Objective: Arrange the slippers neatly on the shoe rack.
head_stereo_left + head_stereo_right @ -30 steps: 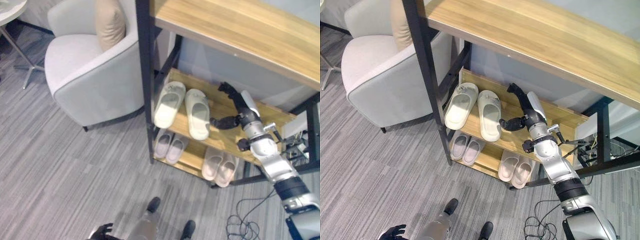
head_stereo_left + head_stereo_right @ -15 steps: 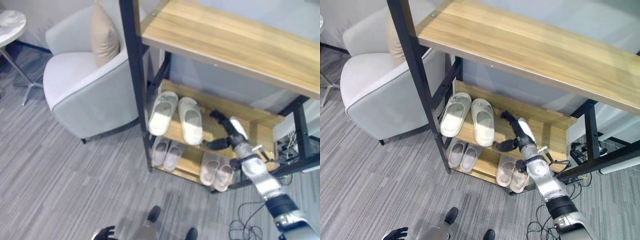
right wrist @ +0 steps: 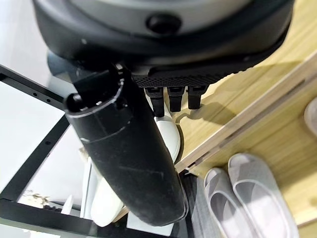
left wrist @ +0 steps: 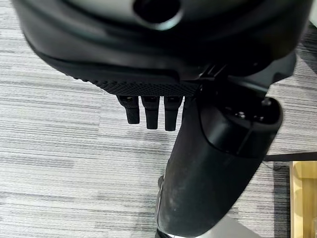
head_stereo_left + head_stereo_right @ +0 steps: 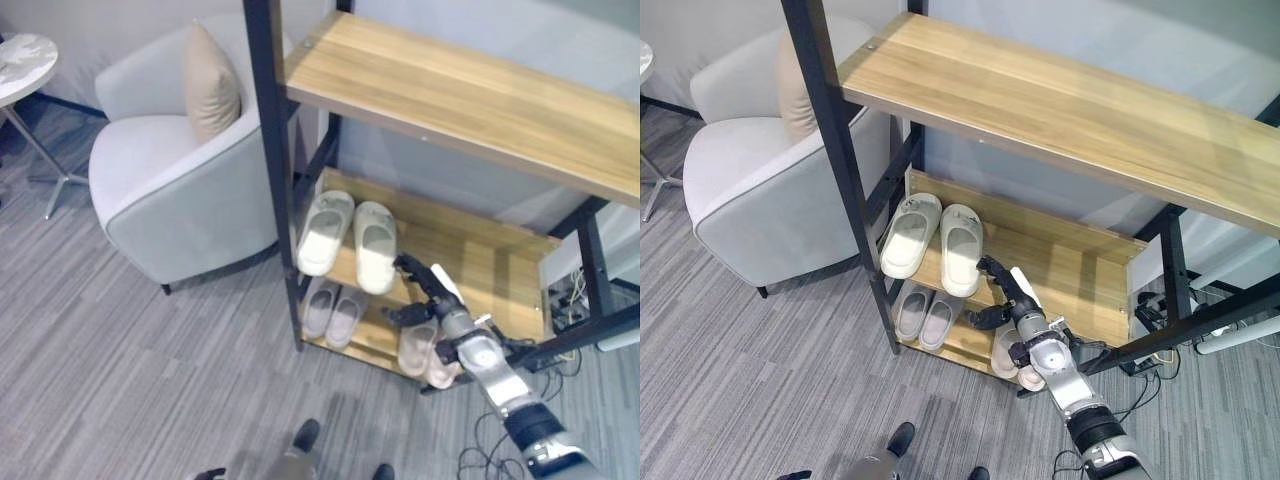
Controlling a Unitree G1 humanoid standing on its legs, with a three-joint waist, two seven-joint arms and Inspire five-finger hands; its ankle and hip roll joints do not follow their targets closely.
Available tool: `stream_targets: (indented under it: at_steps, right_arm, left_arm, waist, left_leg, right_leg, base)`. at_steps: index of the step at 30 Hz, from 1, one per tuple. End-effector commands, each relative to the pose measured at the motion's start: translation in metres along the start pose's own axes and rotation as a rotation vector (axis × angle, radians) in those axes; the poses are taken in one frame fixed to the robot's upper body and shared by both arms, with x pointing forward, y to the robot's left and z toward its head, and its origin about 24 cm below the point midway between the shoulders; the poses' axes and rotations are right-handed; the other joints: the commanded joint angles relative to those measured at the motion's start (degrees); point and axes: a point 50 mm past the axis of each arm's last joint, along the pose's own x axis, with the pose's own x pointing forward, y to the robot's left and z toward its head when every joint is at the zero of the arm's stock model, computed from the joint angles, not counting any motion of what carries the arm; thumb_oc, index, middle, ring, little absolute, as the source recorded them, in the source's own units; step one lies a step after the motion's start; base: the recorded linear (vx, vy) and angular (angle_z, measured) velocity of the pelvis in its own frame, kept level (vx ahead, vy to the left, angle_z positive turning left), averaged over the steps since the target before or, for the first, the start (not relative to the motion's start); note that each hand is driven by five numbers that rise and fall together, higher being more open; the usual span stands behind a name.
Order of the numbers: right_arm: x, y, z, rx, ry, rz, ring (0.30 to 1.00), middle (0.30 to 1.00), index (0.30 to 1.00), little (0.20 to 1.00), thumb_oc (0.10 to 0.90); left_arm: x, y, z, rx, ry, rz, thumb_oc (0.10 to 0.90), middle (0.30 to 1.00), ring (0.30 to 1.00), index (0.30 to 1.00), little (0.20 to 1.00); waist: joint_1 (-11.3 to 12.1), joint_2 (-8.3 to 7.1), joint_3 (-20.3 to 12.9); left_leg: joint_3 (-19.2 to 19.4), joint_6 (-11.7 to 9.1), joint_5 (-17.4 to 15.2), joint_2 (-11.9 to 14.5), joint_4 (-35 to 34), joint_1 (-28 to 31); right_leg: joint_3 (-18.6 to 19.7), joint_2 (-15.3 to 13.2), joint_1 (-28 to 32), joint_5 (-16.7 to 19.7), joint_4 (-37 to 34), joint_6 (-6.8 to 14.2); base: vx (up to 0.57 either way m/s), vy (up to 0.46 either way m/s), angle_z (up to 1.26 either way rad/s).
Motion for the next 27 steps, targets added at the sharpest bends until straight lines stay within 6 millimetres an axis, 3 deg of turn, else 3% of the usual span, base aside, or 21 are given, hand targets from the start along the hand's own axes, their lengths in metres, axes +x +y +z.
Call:
stream_targets:
  at_steps: [1,7,12,21,23,24,25,27]
  right_arm:
    - [0.016,-0.004,0.048,0.046,-0.223,0.005,0.9,0.9,0.9,0.9,0.8]
    - [0.023,0.021,0.057,0.106,-0.24,0.071,0.9,0.9,0.9,0.9,0.8]
    - [0.028,0.027,0.066,0.095,-0.259,0.09,0.9,0.9,0.9,0.9,0.8]
    - [0.008,-0.008,0.047,-0.024,-0.235,-0.074,0.9,0.9,0.9,0.9,0.8]
    - [-0.008,-0.026,0.046,-0.075,-0.263,-0.136,0.9,0.9,0.9,0.9,0.8]
    - [-0.028,-0.038,0.039,-0.004,-0.269,-0.229,0.9,0.9,0.9,0.9,0.8]
    - [-0.03,-0.038,0.038,-0.003,-0.266,-0.23,0.9,0.9,0.9,0.9,0.8]
    - [-0.054,-0.047,0.026,0.09,-0.254,-0.316,0.9,0.9,0.9,0.9,0.8]
  left_arm:
    - [-0.001,-0.003,-0.012,0.033,0.056,-0.002,0.8,0.9,0.9,0.9,0.9]
    - [-0.002,-0.004,-0.015,0.037,0.065,0.003,0.8,0.9,0.9,0.9,0.9]
    - [-0.004,-0.007,-0.024,0.051,0.094,0.003,0.8,0.9,0.9,0.9,0.9]
    - [-0.005,-0.012,-0.027,0.009,0.11,0.003,0.8,0.9,0.9,0.9,0.9]
    - [-0.004,-0.01,-0.025,-0.007,0.113,0.014,0.8,0.9,0.9,0.9,0.9]
    - [-0.004,-0.011,-0.026,-0.022,0.117,0.019,0.8,0.9,0.9,0.9,0.9]
    - [-0.005,-0.011,-0.026,-0.019,0.118,0.019,0.8,0.9,0.9,0.9,0.9]
    - [-0.005,-0.015,-0.026,-0.024,0.12,0.017,0.8,0.9,0.9,0.9,0.9]
  waist:
    - [-0.3,1.08,-2.2]
    - [0.4,1.63,-2.3]
    - [0.9,1.93,-2.4]
    - [-1.0,2.64,-3.0]
    - [-2.2,3.1,-3.1]
    - [-3.4,3.54,-3.3]
    - [-3.3,3.53,-3.3]
    - [-4.8,4.01,-3.6]
  left_leg:
    - [-2.3,1.7,-5.3,1.3,-7.1,7.9]
    - [-2.1,1.8,-5.5,1.3,-7.0,8.3]
    - [-2.0,1.9,-5.7,1.2,-7.0,8.6]
    - [-1.0,2.1,-6.3,1.4,-6.9,10.1]
    - [-0.5,2.1,-6.3,1.5,-6.8,10.5]
    - [-0.1,2.1,-6.3,1.7,-7.0,10.9]
    - [-0.1,2.1,-6.3,1.7,-7.0,11.0]
    - [0.5,2.1,-6.5,2.0,-7.0,11.7]
  right_leg:
    - [0.9,-2.9,1.6,-1.7,1.2,3.6]
    - [1.0,-3.1,2.1,-1.7,1.1,3.6]
    - [1.0,-3.1,2.4,-1.8,1.1,3.6]
    - [1.5,-3.2,3.2,-2.0,1.8,3.8]
    - [2.1,-3.1,3.3,-2.1,1.8,3.9]
    - [2.2,-3.0,3.4,-2.0,1.9,3.9]
    - [2.2,-3.0,3.5,-2.0,1.9,3.9]
    - [2.5,-3.0,3.5,-2.2,2.3,3.9]
  base:
    - [0.0,0.0,0.0]
    - [0.02,0.004,-0.01]
    - [0.01,0.0,0.0]
    - [0.0,-0.001,-0.01]
    - [-0.03,-0.017,-0.12]
    - [-0.03,-0.014,-0.19]
    - [-0.01,-0.013,-0.08]
    - [0.01,-0.015,-0.22]
